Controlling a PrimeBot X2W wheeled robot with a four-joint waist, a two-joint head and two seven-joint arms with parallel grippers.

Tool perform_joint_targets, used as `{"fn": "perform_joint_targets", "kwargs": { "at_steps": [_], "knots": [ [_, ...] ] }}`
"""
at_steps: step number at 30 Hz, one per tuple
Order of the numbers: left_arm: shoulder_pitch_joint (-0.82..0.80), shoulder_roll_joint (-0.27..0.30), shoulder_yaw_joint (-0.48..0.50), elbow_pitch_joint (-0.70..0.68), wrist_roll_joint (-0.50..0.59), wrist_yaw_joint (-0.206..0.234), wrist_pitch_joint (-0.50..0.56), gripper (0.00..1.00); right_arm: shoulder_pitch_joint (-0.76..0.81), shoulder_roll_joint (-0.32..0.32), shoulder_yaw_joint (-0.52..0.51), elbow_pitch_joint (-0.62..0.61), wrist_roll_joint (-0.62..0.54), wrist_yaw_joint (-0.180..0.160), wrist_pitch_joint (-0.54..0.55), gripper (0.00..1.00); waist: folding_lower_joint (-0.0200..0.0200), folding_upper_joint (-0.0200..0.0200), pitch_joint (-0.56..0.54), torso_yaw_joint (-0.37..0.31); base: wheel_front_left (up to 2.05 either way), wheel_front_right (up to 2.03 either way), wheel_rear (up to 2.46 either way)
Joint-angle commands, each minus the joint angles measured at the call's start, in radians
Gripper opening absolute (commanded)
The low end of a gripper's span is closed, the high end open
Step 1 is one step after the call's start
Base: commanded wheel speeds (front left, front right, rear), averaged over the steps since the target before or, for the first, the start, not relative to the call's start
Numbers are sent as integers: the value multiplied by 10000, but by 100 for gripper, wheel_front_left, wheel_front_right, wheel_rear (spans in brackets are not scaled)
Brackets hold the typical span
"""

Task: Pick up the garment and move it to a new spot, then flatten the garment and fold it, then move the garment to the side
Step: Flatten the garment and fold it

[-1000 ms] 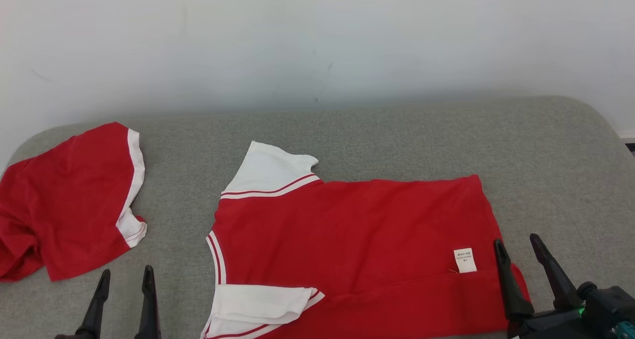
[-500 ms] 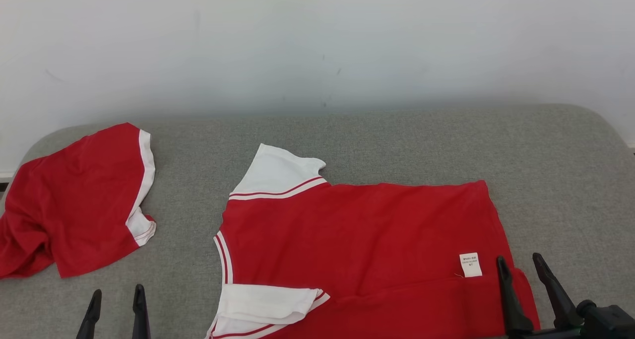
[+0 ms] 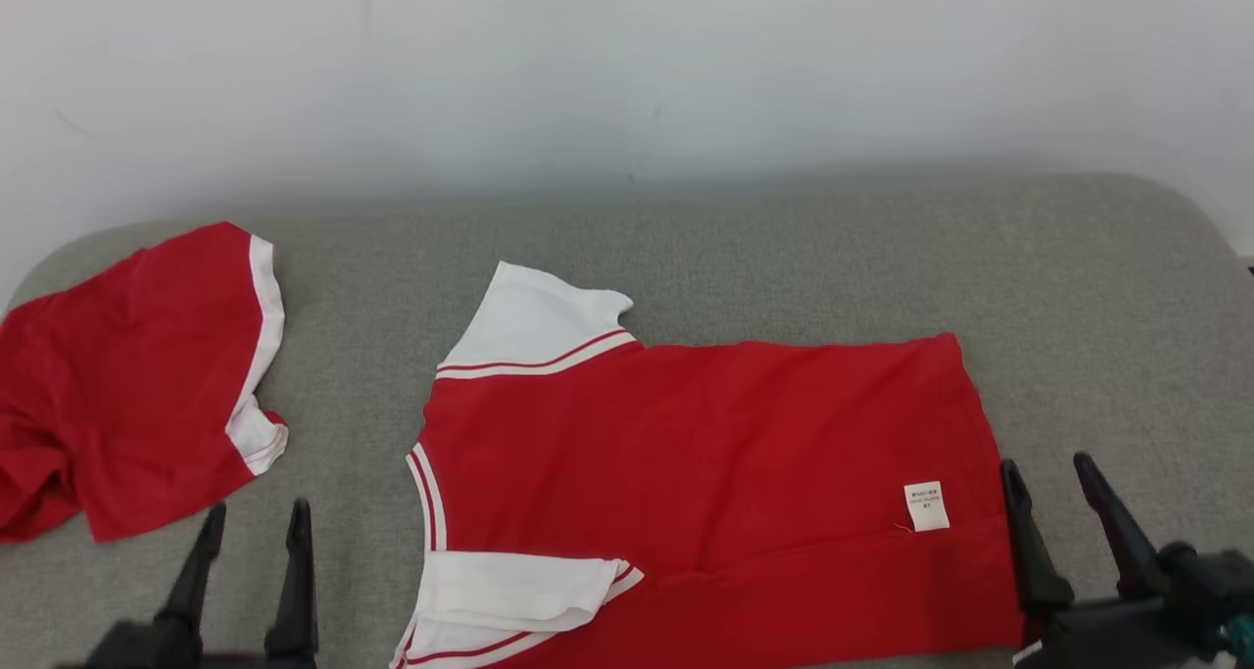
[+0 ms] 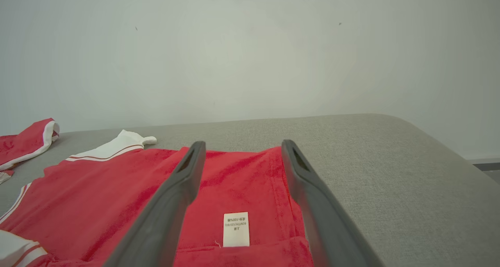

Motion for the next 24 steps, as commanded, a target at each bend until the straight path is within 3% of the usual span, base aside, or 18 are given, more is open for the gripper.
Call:
{"fn": "perform_joint_targets", "kwargs": {
  "at_steps": [1,12,18,24],
  "knots": [
    [-523,245,-92,141,-27,-43,-22,100,-339,-142,15,166,40,-29,81,100,0,0,372,-126,0,0,0],
    [-4417,2019,-1947,1033,-1183,-43,1276,100,-3433,-796,337,1767,420,-29,1255,100,0,0,2249,-517,0,0,0],
    [-6784,2765,-2854,2014,-2441,-43,2088,100,-5282,-804,627,2947,582,-29,2169,100,0,0,3259,-829,0,0,0],
    [-8519,3405,-4173,3101,-3006,-44,2723,100,-6760,-603,1256,4052,731,-29,2916,100,0,0,3880,-1275,0,0,0]
  ]
}}
